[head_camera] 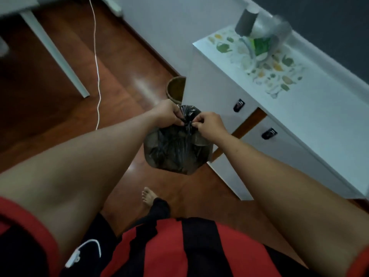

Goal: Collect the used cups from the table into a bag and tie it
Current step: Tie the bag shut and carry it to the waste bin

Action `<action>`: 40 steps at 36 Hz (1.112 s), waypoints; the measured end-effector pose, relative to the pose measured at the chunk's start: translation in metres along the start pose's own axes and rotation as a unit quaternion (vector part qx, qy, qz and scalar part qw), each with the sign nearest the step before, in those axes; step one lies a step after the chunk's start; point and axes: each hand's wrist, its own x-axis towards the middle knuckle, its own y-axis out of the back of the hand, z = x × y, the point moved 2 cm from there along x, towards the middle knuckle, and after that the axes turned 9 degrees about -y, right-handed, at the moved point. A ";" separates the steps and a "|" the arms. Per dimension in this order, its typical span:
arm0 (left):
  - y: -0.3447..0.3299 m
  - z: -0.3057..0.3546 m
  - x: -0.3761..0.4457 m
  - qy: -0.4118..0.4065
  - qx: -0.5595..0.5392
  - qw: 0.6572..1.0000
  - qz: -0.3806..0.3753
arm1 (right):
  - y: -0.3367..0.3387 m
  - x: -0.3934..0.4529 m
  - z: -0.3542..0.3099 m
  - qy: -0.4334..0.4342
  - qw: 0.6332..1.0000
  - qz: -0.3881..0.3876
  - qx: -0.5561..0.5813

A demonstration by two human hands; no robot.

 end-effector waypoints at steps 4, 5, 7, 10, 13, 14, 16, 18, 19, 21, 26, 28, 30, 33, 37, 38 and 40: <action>0.077 -0.034 0.025 -0.001 0.005 1.000 0.030 | -0.011 0.055 -0.069 0.003 1.000 0.003 0.024; 0.101 -0.046 0.034 0.002 0.004 0.999 0.047 | -0.014 0.073 -0.092 0.008 0.999 0.007 0.032; 0.125 -0.054 0.043 -0.004 0.001 0.997 0.073 | -0.012 0.090 -0.116 0.018 0.999 0.016 0.044; 0.164 -0.074 0.055 -0.006 0.002 0.995 0.101 | -0.020 0.124 -0.153 0.011 0.998 0.013 0.063; 0.207 -0.092 0.079 -0.014 0.001 0.992 0.126 | -0.021 0.165 -0.191 0.010 0.997 0.023 0.077; 0.216 -0.097 0.086 -0.019 -0.001 0.991 0.134 | -0.021 0.175 -0.199 0.011 0.996 0.029 0.079; 0.238 -0.111 0.103 -0.021 -0.004 0.989 0.147 | -0.025 0.202 -0.220 0.013 0.996 0.035 0.084; 0.256 -0.128 0.122 -0.019 -0.005 0.988 0.152 | -0.030 0.227 -0.238 0.012 0.996 0.037 0.082; 0.267 -0.136 0.134 -0.019 -0.004 0.988 0.154 | -0.033 0.242 -0.248 0.015 0.996 0.038 0.080; 0.284 -0.153 0.158 -0.015 -0.005 0.988 0.153 | -0.037 0.270 -0.263 0.013 0.995 0.040 0.088; 0.328 -0.192 0.227 0.002 -0.011 0.991 0.137 | -0.050 0.349 -0.295 -0.018 0.992 0.039 0.115; 0.346 -0.205 0.255 0.008 -0.010 0.993 0.118 | -0.053 0.381 -0.306 -0.026 0.993 0.032 0.114; 0.362 -0.217 0.279 0.008 -0.002 0.995 0.102 | -0.054 0.406 -0.317 -0.032 0.992 0.032 0.114; 0.386 -0.235 0.318 0.006 -0.002 0.997 0.081 | -0.054 0.445 -0.333 -0.045 0.992 0.027 0.114; 0.407 -0.252 0.365 -0.010 0.017 0.998 0.056 | -0.060 0.492 -0.343 -0.065 0.992 0.028 0.106; 0.410 -0.257 0.375 -0.016 0.019 0.998 0.053 | -0.062 0.501 -0.344 -0.071 0.992 0.024 0.098; 0.422 -0.273 0.403 -0.019 0.024 0.999 0.042 | -0.070 0.527 -0.351 -0.080 0.992 0.020 0.095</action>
